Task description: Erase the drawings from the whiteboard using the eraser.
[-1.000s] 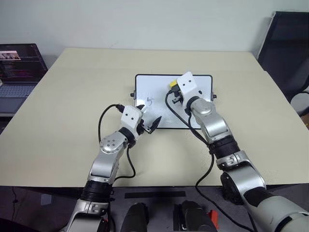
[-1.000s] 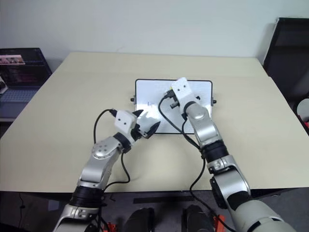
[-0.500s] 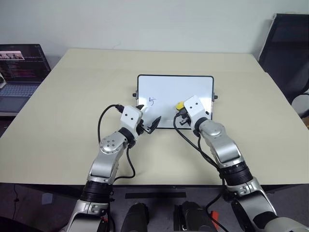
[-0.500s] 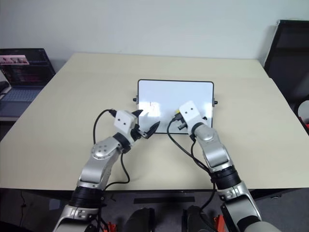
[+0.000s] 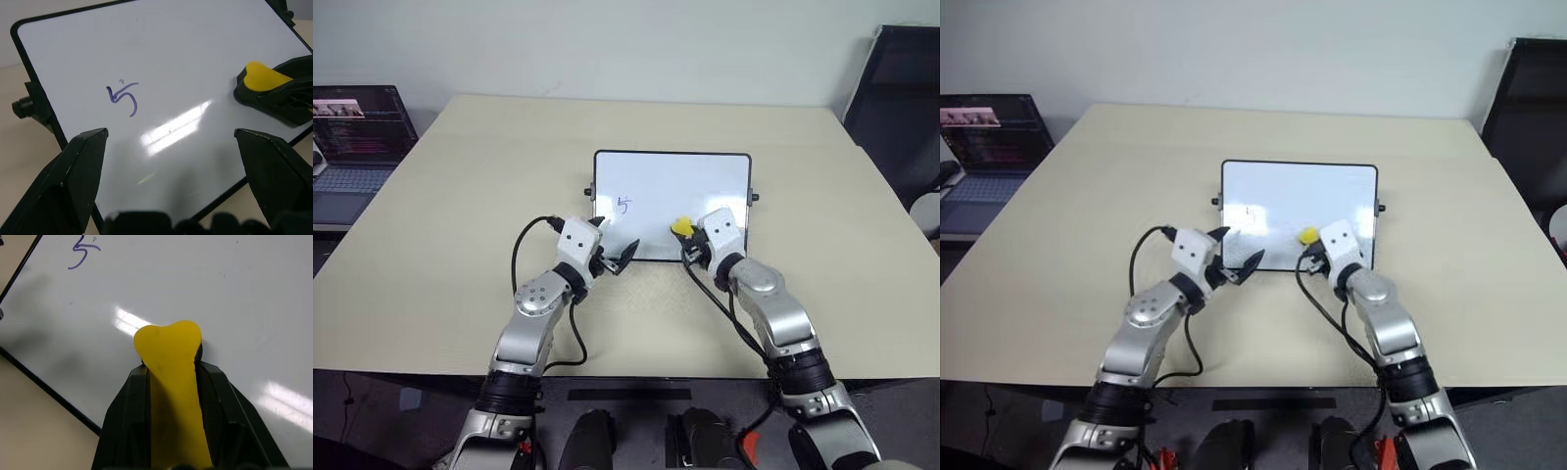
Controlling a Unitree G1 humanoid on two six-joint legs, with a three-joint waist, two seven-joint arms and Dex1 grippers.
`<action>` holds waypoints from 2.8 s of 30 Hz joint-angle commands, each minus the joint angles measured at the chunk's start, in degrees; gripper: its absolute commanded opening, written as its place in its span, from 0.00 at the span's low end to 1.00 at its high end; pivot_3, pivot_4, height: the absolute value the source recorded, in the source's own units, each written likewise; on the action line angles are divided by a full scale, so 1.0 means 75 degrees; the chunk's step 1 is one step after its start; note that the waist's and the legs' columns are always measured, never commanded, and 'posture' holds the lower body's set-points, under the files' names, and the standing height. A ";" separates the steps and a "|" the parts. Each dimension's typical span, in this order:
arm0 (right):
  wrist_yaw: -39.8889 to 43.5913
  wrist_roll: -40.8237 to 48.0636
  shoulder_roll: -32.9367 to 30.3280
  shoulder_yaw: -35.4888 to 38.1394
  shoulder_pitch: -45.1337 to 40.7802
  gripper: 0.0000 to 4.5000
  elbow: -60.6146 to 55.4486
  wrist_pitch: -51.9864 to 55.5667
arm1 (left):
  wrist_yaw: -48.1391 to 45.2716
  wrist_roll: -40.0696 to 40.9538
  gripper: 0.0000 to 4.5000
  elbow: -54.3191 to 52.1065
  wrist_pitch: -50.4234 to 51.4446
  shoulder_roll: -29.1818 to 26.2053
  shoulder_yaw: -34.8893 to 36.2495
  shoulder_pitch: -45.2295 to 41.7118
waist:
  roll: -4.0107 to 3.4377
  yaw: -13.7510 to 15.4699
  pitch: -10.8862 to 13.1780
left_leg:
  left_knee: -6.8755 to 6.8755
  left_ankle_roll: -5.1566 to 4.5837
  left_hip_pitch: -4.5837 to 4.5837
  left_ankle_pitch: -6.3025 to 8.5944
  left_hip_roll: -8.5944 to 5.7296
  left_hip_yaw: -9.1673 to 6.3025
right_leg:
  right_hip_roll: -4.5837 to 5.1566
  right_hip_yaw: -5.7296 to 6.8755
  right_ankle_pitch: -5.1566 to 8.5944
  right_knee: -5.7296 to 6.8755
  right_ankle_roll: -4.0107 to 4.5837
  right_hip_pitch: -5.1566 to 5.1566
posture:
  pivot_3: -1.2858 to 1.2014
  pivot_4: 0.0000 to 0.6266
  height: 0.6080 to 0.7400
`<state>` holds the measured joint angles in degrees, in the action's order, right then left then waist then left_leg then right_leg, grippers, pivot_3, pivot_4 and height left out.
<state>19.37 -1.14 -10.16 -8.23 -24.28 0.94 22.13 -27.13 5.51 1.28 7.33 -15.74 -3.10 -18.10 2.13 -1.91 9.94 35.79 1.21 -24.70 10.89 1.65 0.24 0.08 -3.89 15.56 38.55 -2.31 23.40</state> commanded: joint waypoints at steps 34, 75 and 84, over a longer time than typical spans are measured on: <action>0.0341 -0.0802 0.0179 -0.0670 -0.1190 0.23 0.1032 -0.2502 | 0.0430 0.0063 1.00 -0.0446 0.0001 -0.0229 0.0510 0.0125 | -0.0001 -0.0014 0.0001 | 0.0006 0.0000 0.0003 -0.0001 0.0002 -0.0004 | -0.0002 0.0002 -0.0011 0.0010 0.0020 0.0000 | 0.52 0.24 1.00; 0.0312 -0.2456 0.0908 -0.2055 -0.2811 0.23 0.4491 -0.2174 | 0.0772 0.0062 1.00 -0.1424 0.0593 -0.0538 0.0971 0.0684 | -0.0001 -0.0054 -0.0002 | 0.0015 0.0000 0.0047 -0.0003 0.0002 -0.0014 | 0.0004 0.0002 -0.0020 0.0044 0.0049 -0.0029 | 0.52 0.24 1.00; -0.0371 -0.1786 0.1060 -0.1117 -0.3222 0.23 0.4263 -0.2648 | 0.0746 0.0047 1.00 -0.1261 0.0440 -0.0535 0.0988 0.0765 | -0.0003 -0.0044 0.0000 | 0.0021 -0.0004 0.0059 -0.0007 0.0005 -0.0013 | 0.0004 -0.0003 -0.0021 0.0053 0.0052 -0.0030 | 0.52 0.24 1.00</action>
<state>19.43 -15.74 -1.84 -20.10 -45.55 33.09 3.77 -21.84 5.67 -6.72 12.00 -19.41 3.78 -11.67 2.11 -2.24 9.94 35.95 1.18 -24.27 10.84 1.69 0.16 0.11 -3.93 15.40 38.94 -1.93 23.19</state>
